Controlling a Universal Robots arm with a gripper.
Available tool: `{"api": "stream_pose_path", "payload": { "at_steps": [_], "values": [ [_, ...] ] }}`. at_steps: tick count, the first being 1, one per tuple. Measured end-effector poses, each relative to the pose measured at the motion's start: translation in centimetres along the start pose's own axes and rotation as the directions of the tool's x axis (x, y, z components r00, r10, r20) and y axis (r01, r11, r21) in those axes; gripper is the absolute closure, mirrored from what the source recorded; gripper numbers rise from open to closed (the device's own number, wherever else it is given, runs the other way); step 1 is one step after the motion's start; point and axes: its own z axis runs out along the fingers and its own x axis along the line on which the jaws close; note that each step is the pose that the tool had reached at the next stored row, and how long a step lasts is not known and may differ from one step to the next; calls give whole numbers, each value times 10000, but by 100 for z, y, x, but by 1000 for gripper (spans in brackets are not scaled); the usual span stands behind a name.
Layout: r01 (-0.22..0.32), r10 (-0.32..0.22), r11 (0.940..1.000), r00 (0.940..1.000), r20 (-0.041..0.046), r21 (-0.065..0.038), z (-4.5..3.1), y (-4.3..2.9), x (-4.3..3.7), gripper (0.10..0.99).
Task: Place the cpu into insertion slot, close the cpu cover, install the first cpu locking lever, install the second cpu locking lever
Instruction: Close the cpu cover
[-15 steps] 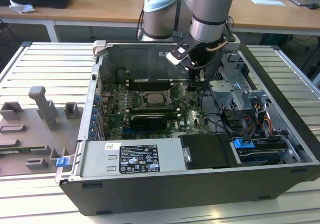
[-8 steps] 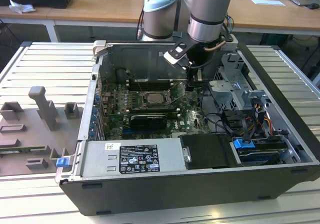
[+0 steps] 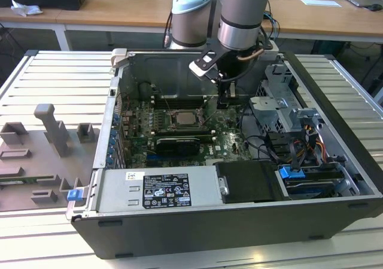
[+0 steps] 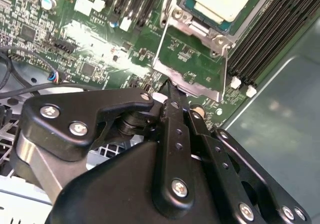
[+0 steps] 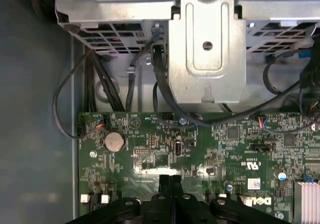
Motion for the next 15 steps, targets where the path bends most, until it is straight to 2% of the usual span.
{"api": "stream_pose_path", "payload": {
  "at_steps": [9,15],
  "values": [
    [0,0,10000,10000,2,1,-28,-114,0,980],
    [1,-1,10000,10000,1,0,-28,-245,-1,980]
  ]
}}
